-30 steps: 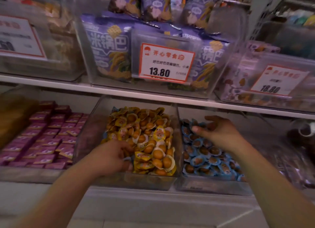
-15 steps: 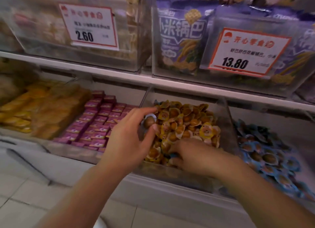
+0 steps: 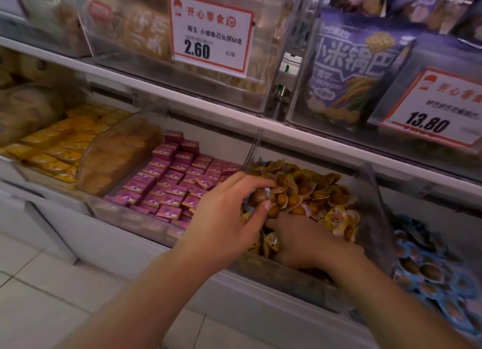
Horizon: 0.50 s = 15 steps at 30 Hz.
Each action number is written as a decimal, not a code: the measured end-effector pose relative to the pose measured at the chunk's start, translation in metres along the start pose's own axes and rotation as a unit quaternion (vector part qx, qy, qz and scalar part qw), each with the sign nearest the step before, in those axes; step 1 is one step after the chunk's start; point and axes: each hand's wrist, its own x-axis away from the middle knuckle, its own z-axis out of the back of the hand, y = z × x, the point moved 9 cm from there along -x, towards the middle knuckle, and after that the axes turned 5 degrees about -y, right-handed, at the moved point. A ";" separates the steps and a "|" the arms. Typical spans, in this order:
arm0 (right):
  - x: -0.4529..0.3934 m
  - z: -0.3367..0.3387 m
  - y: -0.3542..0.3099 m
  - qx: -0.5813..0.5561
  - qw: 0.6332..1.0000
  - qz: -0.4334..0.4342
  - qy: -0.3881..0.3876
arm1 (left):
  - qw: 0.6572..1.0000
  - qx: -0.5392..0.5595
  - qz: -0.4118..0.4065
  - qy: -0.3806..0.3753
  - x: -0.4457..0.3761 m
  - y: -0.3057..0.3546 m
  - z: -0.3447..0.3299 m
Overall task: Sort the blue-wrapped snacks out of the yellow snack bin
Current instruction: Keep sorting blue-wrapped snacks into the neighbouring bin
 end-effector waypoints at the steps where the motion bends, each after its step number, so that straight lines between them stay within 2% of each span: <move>1: -0.003 -0.001 -0.003 0.004 1.000 0.003 0.004 | 1.000 0.002 0.001 0.002 0.000 0.000 0.000; 5: -0.007 0.004 -0.005 -0.031 0.999 0.009 0.031 | 1.000 0.005 0.002 0.009 -0.001 0.003 0.000; 9: 0.000 0.017 0.001 -0.210 0.975 0.027 0.069 | 0.999 0.017 0.010 0.028 -0.002 0.002 0.001; 12: 0.010 0.036 0.012 -0.369 0.922 0.049 0.112 | 0.998 0.033 0.019 0.045 -0.002 0.001 0.000; 15: 0.026 0.050 0.034 -0.541 0.827 0.023 0.151 | 0.999 0.026 0.022 0.039 0.000 0.005 -0.010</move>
